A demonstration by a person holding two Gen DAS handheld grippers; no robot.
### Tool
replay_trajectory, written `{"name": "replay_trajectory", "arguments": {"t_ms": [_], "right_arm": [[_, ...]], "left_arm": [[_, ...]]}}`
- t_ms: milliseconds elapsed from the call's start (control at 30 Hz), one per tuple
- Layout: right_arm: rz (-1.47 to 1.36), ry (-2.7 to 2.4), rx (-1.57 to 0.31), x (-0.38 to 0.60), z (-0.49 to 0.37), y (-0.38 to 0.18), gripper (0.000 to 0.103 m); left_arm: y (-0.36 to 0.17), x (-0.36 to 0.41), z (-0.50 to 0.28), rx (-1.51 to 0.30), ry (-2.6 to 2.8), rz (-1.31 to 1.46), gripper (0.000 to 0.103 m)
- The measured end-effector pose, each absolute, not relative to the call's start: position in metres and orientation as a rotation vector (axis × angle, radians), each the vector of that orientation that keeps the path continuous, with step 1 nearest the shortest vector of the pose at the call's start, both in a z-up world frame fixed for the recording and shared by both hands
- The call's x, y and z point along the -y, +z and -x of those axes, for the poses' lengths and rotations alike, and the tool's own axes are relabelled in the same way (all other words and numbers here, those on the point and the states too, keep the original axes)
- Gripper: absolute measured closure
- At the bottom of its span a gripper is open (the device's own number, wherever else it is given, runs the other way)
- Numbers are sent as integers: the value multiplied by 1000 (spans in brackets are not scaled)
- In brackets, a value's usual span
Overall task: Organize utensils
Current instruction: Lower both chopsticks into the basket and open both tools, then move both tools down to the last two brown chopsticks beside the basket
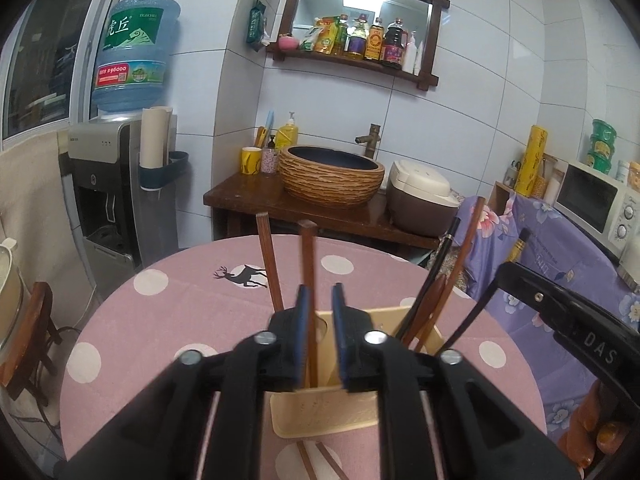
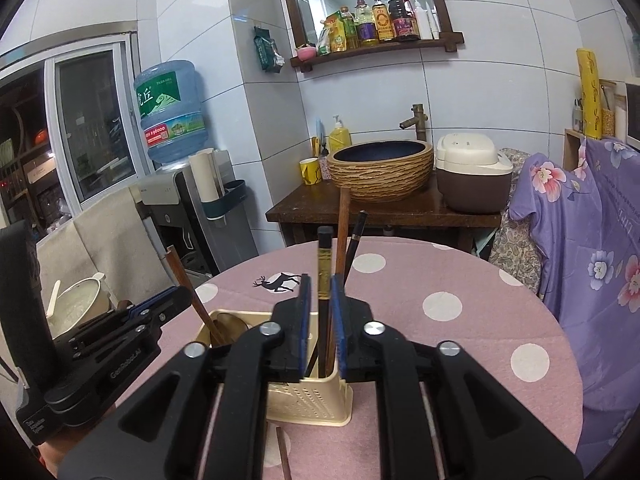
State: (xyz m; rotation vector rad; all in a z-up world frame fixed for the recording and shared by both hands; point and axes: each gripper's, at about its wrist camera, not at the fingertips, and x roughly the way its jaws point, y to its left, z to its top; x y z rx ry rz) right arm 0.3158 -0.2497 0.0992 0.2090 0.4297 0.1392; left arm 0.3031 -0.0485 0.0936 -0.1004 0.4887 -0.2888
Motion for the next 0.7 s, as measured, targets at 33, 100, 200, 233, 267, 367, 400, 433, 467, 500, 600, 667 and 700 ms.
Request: {"name": "replay_trajectory", "arguments": {"t_ms": [33, 100, 200, 233, 267, 367, 400, 433, 467, 500, 600, 667, 700], "right_arm": [[-209, 145, -423, 250, -313, 98, 66], [-183, 138, -405, 248, -306, 98, 65], [-157, 140, -393, 247, -295, 95, 65], [-159, 142, -392, 247, -290, 93, 65], [-161, 143, -393, 248, -286, 91, 65], [-152, 152, -433, 248, -275, 77, 60], [-143, 154, -457, 247, -271, 69, 59], [-136, 152, -478, 247, -269, 63, 59], [-127, 145, -507, 247, -266, 53, 59], [-122, 140, -531, 247, -263, 44, 59], [-124, 121, -607, 249, -255, 14, 59], [-156, 105, -662, 254, -250, -6, 59], [-176, 102, -690, 256, -248, -16, 59]], "left_arm": [[91, 46, -297, -488, -291, 112, 64], [87, 43, -285, -481, -288, 125, 55], [78, 43, -269, -491, -279, 90, 53], [74, 42, -264, -493, -274, 83, 51], [69, 40, -259, -501, -271, 81, 49], [48, 36, -248, -551, -263, 66, 47], [36, 37, -245, -586, -261, 47, 47], [25, 38, -243, -622, -261, 26, 47], [15, 38, -240, -650, -263, 12, 47], [2, 39, -236, -686, -264, 2, 47], [-29, 43, -228, -778, -284, 10, 49], [-44, 50, -221, -826, -312, 11, 55], [-50, 55, -220, -843, -321, 1, 56]]}}
